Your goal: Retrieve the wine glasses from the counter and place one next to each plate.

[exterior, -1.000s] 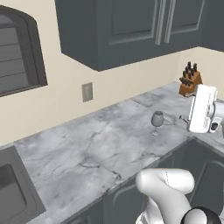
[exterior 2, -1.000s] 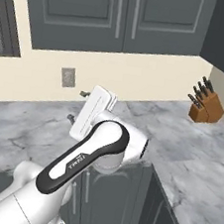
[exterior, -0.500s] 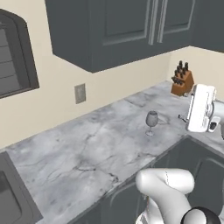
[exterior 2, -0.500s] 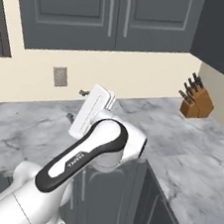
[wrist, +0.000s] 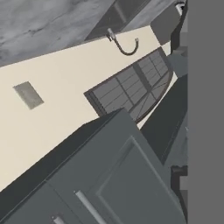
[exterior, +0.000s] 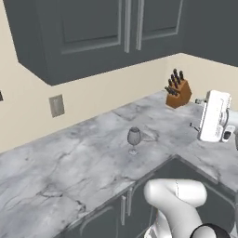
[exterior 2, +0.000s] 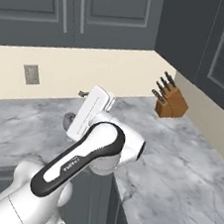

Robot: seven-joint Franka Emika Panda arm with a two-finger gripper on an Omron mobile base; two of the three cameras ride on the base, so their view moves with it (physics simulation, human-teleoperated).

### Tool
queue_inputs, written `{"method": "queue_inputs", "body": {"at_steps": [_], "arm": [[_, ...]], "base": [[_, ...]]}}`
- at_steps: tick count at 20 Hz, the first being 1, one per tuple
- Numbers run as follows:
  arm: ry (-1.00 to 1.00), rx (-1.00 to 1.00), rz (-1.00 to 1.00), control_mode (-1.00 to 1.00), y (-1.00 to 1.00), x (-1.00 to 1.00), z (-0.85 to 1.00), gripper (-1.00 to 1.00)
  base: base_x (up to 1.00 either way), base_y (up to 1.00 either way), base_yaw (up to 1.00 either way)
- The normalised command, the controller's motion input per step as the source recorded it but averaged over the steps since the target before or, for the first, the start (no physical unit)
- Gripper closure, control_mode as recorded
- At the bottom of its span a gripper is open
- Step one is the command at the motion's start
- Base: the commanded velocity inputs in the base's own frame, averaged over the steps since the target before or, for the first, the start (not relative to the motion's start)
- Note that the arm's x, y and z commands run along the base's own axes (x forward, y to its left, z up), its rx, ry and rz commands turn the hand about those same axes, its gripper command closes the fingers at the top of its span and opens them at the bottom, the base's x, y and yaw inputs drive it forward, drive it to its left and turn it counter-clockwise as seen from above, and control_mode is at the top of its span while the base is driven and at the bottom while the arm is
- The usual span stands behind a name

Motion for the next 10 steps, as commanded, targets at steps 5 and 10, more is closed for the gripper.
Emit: {"method": "queue_inputs", "body": {"at_steps": [5, 10], "arm": [[0.00, 0.00, 0.00, 1.00, 0.00, 0.00, 0.00, -1.00], [0.00, 0.00, 0.00, 1.00, 0.00, 0.00, 0.00, -1.00]], "base": [[0.77, 0.81, 0.01], [0.22, 0.27, 0.57]]}}
